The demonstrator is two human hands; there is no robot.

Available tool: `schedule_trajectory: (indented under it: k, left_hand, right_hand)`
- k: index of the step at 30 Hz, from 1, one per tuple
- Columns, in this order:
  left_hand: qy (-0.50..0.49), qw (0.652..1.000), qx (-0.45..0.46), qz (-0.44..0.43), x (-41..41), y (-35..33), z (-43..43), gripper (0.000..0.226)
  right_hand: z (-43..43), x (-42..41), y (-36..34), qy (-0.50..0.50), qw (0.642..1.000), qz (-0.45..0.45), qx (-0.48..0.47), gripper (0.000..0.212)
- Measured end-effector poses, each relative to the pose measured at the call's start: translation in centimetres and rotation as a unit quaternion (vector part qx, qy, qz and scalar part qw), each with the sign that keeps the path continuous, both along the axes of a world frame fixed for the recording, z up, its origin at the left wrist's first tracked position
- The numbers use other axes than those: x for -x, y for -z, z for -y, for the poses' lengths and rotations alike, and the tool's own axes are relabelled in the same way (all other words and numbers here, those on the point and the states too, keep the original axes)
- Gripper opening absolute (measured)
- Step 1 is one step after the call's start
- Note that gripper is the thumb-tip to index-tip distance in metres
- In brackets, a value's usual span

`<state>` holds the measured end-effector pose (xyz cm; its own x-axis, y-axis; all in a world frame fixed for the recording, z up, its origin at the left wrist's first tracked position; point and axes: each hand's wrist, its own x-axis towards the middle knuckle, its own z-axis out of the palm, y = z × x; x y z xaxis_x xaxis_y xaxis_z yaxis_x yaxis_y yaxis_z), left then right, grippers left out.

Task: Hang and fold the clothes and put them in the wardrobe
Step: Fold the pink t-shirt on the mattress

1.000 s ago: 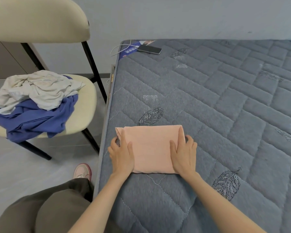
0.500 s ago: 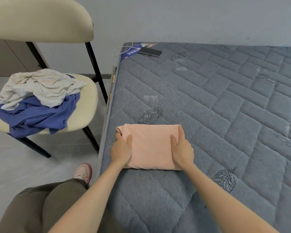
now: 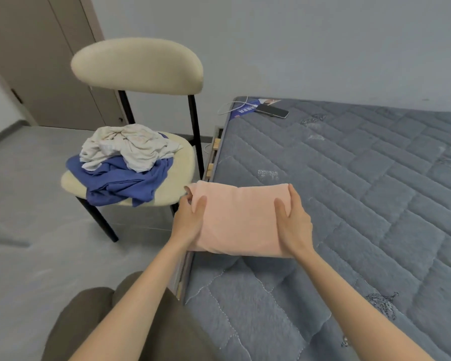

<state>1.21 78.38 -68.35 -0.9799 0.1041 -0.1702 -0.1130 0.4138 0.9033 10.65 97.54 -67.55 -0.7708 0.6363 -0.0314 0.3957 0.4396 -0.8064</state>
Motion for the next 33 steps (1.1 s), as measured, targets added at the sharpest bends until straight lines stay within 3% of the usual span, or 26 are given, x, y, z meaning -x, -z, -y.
schedule_trajectory:
  k: [11, 15, 17, 20, 33]
  left_hand:
    - [-0.127, 0.986, -0.04, -0.099, 0.6, -9.7, 12.9, 0.041]
    - [-0.182, 0.975, -0.039, -0.124, 0.4, -11.4, 18.9, 0.024]
    - [-0.209, 0.97, -0.036, -0.119, 0.3, -11.8, 22.0, 0.038]
    - [-0.244, 0.963, -0.041, -0.108, 0.5, -12.1, 26.7, 0.046]
    - [-0.375, 0.922, -0.062, -0.071, 4.2, -11.4, 46.7, 0.041]
  right_hand:
    - [10.2, 5.2, -9.1, -0.155, 0.98, -0.127, -0.019, 0.053]
    - [15.6, 7.1, -11.2, -0.212, 0.965, -0.152, -0.02, 0.053]
    - [18.6, 8.0, -11.7, -0.241, 0.957, -0.163, -0.011, 0.053]
    - [23.1, 9.5, -12.3, -0.28, 0.946, -0.162, -0.004, 0.053]
    - [44.9, 18.8, -11.9, -0.363, 0.924, -0.121, 0.004, 0.051]
